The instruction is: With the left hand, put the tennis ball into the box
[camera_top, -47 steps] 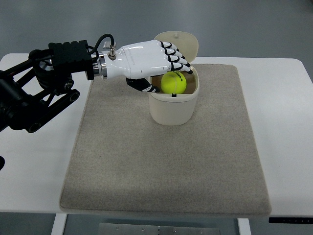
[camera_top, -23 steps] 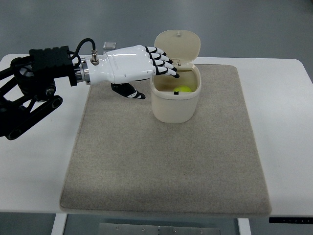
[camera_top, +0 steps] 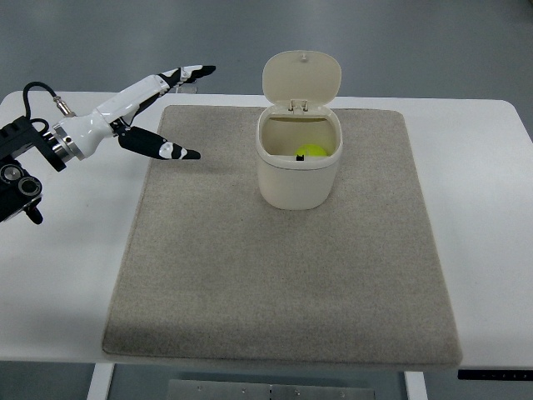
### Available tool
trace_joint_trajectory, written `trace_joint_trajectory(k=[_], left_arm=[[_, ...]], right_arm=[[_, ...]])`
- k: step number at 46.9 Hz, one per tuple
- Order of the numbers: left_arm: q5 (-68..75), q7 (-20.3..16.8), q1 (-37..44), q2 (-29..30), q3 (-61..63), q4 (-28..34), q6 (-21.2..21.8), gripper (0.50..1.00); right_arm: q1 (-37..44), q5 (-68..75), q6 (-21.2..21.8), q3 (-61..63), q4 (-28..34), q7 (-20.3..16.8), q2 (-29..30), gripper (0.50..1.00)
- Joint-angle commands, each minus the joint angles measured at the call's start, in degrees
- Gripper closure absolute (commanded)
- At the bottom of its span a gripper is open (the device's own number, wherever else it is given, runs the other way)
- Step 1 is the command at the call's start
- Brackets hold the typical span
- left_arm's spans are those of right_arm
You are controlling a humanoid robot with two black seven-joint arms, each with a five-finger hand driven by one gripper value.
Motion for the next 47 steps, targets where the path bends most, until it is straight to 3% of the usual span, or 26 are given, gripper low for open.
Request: trace_joint_trajectory(k=[1,16,28,40,47], left_arm=[[-12.82,0.07,0.71,-1.87,0.60,4.60,-0.93,0.508],[-21.10,1.56,0.80,-6.27,0.43,12.08,-9.72,0.508],[-40.16,13.94,0.36,-7.06,-0.80,13.49,-16.84,0.508],[-57.30,27.48,-0.17,-6.45,-3.17,17.62,-27.21,0.508],[-66.36,31.53,-0.69,-6.01,-3.26,20.87,-30.47,0.508]], right_arm=[[-0.01,0.05,0.00,0.00,-0.06,-0.03,0.00,0.587],[-0.01,0.05,0.00,0.00,0.02,0.06,0.00,0.587],[-0.01,-0.04,0.00,0.00,0.02,0.06,0.00,0.587],[-0.01,-0.04,0.00,0.00,0.02,0.06,0.00,0.587],[-0.01,-0.04,0.00,0.00,-0.06,-0.03,0.00,0.587]])
